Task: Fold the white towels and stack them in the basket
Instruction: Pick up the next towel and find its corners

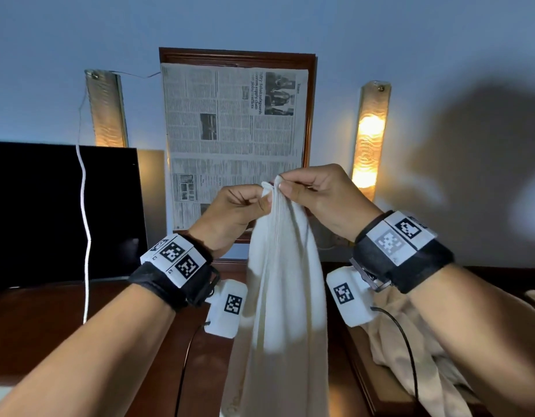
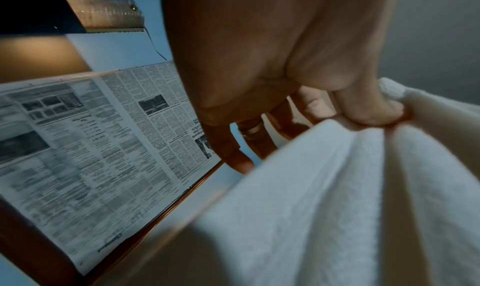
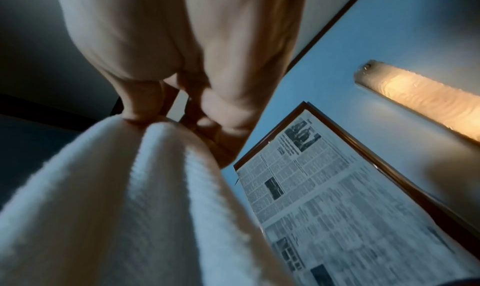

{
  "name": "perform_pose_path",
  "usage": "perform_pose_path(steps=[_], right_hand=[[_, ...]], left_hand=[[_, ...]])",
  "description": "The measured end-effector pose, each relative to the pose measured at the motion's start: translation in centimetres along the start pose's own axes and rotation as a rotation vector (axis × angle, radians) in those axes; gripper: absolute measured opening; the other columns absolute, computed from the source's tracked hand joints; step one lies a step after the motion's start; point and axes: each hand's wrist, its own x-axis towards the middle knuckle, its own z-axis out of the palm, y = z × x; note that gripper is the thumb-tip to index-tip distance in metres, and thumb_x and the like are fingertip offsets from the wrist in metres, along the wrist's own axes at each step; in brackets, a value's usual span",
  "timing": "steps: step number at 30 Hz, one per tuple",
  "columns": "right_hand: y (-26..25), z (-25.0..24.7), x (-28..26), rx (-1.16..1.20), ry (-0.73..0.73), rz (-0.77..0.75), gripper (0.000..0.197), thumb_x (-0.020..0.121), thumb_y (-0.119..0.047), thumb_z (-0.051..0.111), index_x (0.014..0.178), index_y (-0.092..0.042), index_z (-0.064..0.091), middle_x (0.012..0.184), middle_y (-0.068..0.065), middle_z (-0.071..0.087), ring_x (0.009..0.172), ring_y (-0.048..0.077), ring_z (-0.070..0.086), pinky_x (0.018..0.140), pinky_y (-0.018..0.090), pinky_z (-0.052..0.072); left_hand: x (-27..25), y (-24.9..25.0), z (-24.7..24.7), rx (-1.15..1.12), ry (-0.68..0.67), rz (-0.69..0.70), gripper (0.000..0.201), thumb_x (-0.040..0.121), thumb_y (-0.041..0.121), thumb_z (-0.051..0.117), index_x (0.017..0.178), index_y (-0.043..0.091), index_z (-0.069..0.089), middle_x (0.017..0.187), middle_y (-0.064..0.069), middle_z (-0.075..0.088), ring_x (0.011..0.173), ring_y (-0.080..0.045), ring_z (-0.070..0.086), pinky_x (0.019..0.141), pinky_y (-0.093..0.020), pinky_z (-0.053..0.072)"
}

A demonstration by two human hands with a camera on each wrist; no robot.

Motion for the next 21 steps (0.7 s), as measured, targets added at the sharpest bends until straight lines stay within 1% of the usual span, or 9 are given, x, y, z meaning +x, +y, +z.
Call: perform_pose_path(steps=[3, 5, 6, 8, 11, 13, 15, 18, 21], right_hand=[[0.6, 0.8, -0.2, 0.159, -0.097, 0.076, 0.025, 0.092, -0.028, 0.061, 0.113, -0.019, 0.071, 0.112, 0.001, 0.072, 0.113, 0.012, 0.063, 0.102, 0.035, 0.049], [1.5, 1.3, -0.5, 0.192, -0.149, 0.122, 0.032, 0.09, -0.038, 0.061, 0.108, -0.014, 0.072, 0.108, 0.01, 0.07, 0.108, 0.017, 0.061, 0.102, 0.047, 0.047], [2.1, 1.5, -0.7, 0.186, -0.148, 0.143, 0.028, 0.09, -0.037, 0.061, 0.104, -0.014, 0.071, 0.101, 0.006, 0.069, 0.1, 0.015, 0.06, 0.096, 0.045, 0.049], [2.9, 1.9, -1.4, 0.196, -0.105, 0.193, 0.012, 0.09, -0.029, 0.059, 0.093, -0.02, 0.068, 0.085, -0.01, 0.067, 0.085, 0.006, 0.058, 0.08, 0.027, 0.047], [4.3, 2.3, -2.3, 0.088, -0.012, 0.251, 0.008, 0.098, -0.017, 0.057, 0.092, -0.015, 0.063, 0.081, -0.008, 0.062, 0.072, -0.002, 0.056, 0.067, 0.014, 0.044], [5.1, 2.5, -2.8, -0.011, -0.007, 0.282, 0.007, 0.099, -0.013, 0.056, 0.097, -0.011, 0.062, 0.087, 0.003, 0.065, 0.077, 0.004, 0.059, 0.068, 0.02, 0.047], [5.8, 2.6, -3.2, -0.111, -0.028, 0.306, 0.006, 0.099, -0.017, 0.057, 0.096, -0.014, 0.061, 0.096, 0.012, 0.068, 0.081, 0.012, 0.061, 0.073, 0.03, 0.05], [6.5, 2.6, -3.6, -0.213, -0.042, 0.297, 0.008, 0.099, -0.019, 0.057, 0.095, -0.012, 0.06, 0.101, 0.013, 0.069, 0.087, 0.016, 0.064, 0.079, 0.027, 0.05], [7.3, 2.6, -3.7, -0.241, -0.042, 0.284, 0.007, 0.098, -0.014, 0.058, 0.096, -0.008, 0.06, 0.096, 0.017, 0.069, 0.083, 0.024, 0.062, 0.072, 0.023, 0.045]], left_hand=[[-0.3, -0.3, 0.3, -0.003, 0.003, -0.022, 0.027, 0.084, 0.017, 0.066, 0.1, -0.006, 0.071, 0.088, -0.003, 0.075, 0.087, -0.014, 0.068, 0.088, -0.025, 0.053], [-0.6, -1.0, 0.3, 0.016, 0.044, -0.031, 0.03, 0.082, 0.014, 0.066, 0.101, -0.009, 0.066, 0.086, -0.005, 0.073, 0.085, -0.018, 0.065, 0.085, -0.026, 0.053], [-0.8, -1.5, 0.2, 0.023, 0.067, -0.04, 0.027, 0.082, 0.014, 0.069, 0.097, -0.008, 0.066, 0.084, -0.007, 0.071, 0.082, -0.022, 0.062, 0.082, -0.028, 0.052], [-1.4, -2.4, 0.1, 0.032, 0.106, -0.077, 0.022, 0.083, 0.016, 0.078, 0.087, -0.003, 0.066, 0.083, -0.018, 0.066, 0.08, -0.03, 0.057, 0.077, -0.036, 0.049], [-2.6, -3.5, 0.4, 0.056, 0.114, -0.153, 0.027, 0.089, 0.017, 0.072, 0.088, -0.009, 0.065, 0.085, -0.026, 0.059, 0.077, -0.036, 0.05, 0.068, -0.034, 0.046], [-3.4, -4.1, 1.2, 0.026, 0.12, -0.234, 0.024, 0.098, 0.012, 0.057, 0.094, -0.012, 0.064, 0.087, -0.023, 0.059, 0.07, -0.03, 0.049, 0.058, -0.028, 0.043], [-4.1, -4.5, 2.1, -0.088, 0.136, -0.372, 0.023, 0.101, 0.014, 0.052, 0.099, -0.004, 0.067, 0.089, -0.018, 0.064, 0.066, -0.026, 0.053, 0.054, -0.026, 0.042], [-4.4, -5.2, 2.4, -0.119, 0.095, -0.472, 0.039, 0.095, 0.029, 0.061, 0.115, -0.003, 0.068, 0.101, -0.02, 0.065, 0.083, -0.03, 0.057, 0.069, -0.035, 0.045], [-3.9, -5.5, 2.2, 0.193, -0.005, -0.345, 0.029, 0.098, 0.019, 0.063, 0.098, -0.009, 0.067, 0.07, -0.013, 0.047, 0.058, -0.016, 0.039, 0.055, -0.028, 0.029]])
